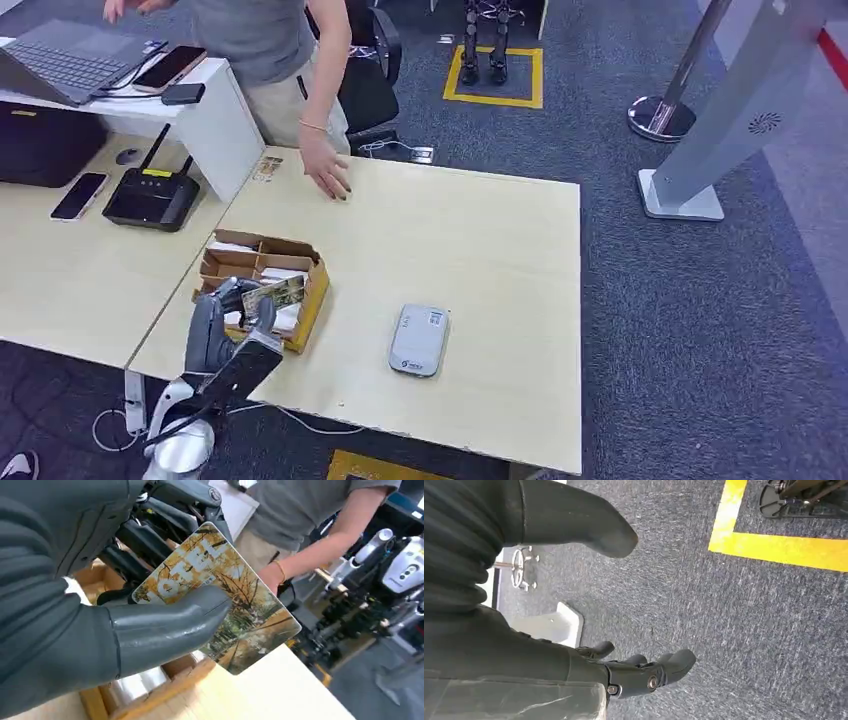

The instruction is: Pass the card to the sensor for recognition and then transmit it.

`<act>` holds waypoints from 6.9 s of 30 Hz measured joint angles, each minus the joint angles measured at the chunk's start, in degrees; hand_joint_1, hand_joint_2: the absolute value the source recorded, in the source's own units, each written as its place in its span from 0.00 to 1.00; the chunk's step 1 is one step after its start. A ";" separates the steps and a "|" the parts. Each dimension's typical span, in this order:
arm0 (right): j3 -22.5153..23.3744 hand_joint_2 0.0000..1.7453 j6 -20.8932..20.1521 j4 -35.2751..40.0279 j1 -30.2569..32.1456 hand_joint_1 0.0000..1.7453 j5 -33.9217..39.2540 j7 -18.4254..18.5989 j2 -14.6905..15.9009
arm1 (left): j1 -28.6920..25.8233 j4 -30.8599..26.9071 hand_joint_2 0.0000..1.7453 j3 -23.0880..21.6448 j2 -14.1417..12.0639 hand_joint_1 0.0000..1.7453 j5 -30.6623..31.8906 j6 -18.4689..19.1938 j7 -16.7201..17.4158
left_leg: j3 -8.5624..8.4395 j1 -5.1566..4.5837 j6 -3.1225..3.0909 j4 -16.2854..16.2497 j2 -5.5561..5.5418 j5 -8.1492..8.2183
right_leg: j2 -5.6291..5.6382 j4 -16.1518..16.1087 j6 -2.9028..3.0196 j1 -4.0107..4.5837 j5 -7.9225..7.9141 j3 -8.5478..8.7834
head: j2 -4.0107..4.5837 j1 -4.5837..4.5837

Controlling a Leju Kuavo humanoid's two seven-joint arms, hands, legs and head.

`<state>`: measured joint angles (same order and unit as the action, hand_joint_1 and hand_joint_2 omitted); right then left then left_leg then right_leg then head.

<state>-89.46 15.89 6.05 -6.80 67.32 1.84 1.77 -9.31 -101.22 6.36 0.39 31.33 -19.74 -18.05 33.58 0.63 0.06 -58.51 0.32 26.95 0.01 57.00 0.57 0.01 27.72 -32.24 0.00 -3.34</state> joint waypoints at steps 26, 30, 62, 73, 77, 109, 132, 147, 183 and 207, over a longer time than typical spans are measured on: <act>0.00 1.00 -1.09 0.33 -1.34 0.00 -5.16 1.38 -0.44 | 5.75 12.17 1.00 -17.62 -3.74 1.00 50.55 -19.38 15.28 | -0.01 -0.01 0.00 -0.02 0.00 0.00 | 0.01 0.00 0.00 -0.01 -0.01 0.00 | 0.00 0.00; 0.00 1.00 -1.11 0.42 -1.48 0.00 -5.27 1.62 -0.46 | 6.75 13.95 1.00 -20.24 -4.22 1.00 54.75 -19.73 17.90 | 0.00 -0.01 0.00 -0.02 0.00 0.00 | 0.01 0.00 -0.01 -0.01 -0.01 0.00 | 0.00 0.02; 0.00 1.00 -2.12 0.52 -2.85 0.00 -8.48 2.80 -0.48 | 27.45 28.72 1.00 -53.83 -16.02 1.00 58.74 -19.86 45.81 | -0.01 -0.01 0.01 -0.04 0.00 -0.04 | 0.02 0.01 0.03 -0.01 -0.04 0.01 | 0.00 0.02; 0.00 1.00 -2.29 0.55 -2.95 0.00 -8.59 2.99 -0.50 | 28.43 29.37 1.00 -56.30 -15.28 1.00 58.74 -19.86 42.35 | -0.01 -0.01 0.01 -0.04 -0.01 -0.04 | 0.02 0.01 0.03 -0.01 -0.04 0.01 | 0.00 0.02; 0.00 1.00 -2.27 0.55 -2.95 0.00 -8.55 2.97 -0.52 | 27.34 29.94 1.00 -56.08 -14.07 1.00 58.72 -19.86 37.60 | 0.00 -0.01 0.01 -0.04 -0.01 -0.04 | 0.01 0.01 0.03 -0.02 -0.04 0.01 | 0.00 0.00; 0.00 1.00 -2.10 0.63 -2.84 0.00 -8.39 3.19 -0.55 | 25.59 36.39 1.00 -55.27 -10.25 1.00 58.66 -20.26 35.19 | -0.01 -0.01 0.01 -0.04 -0.01 -0.04 | 0.01 0.01 0.03 -0.02 -0.04 0.02 | 0.00 0.00; 0.00 1.00 -2.12 0.85 -2.81 0.00 -9.81 3.26 -0.96 | 27.72 18.76 1.00 -46.74 -20.28 1.00 58.66 -20.26 38.92 | -0.02 0.00 0.06 -0.04 0.00 -0.08 | 0.04 0.03 0.05 0.00 -0.06 0.02 | 0.00 0.02; 0.00 1.00 -3.23 0.96 -3.27 0.00 -12.15 4.00 -1.27 | 34.94 22.43 1.00 -39.45 -30.23 1.00 58.57 -20.24 43.80 | -0.04 0.02 0.13 -0.03 -0.01 -0.18 | 0.03 0.06 0.09 0.02 -0.09 0.02 | 0.00 0.02; 0.00 1.00 -3.06 1.07 -3.36 0.00 -10.60 3.80 -1.92 | 39.29 26.14 1.00 -41.33 -31.74 0.00 58.63 -20.24 43.08 | -0.04 0.01 0.13 -0.04 -0.01 -0.17 | 0.04 0.05 0.09 0.01 -0.09 0.02 | 0.00 0.02; 0.13 1.00 -1.31 1.07 -0.75 0.00 -5.99 1.84 -1.92 | 18.33 7.36 1.00 -5.04 -16.89 0.00 -11.42 -2.26 0.74 | -0.03 0.01 0.11 -0.02 0.04 -0.15 | 0.11 0.03 0.09 0.00 -0.08 0.01 | 0.00 0.00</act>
<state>-89.33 14.58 7.13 -7.55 61.33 3.67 -0.15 9.02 -93.86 1.32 -16.50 19.91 -22.01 -17.31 33.55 0.63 0.17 -58.53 0.36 26.81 0.11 57.04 0.66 0.01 27.64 -32.23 0.00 -3.34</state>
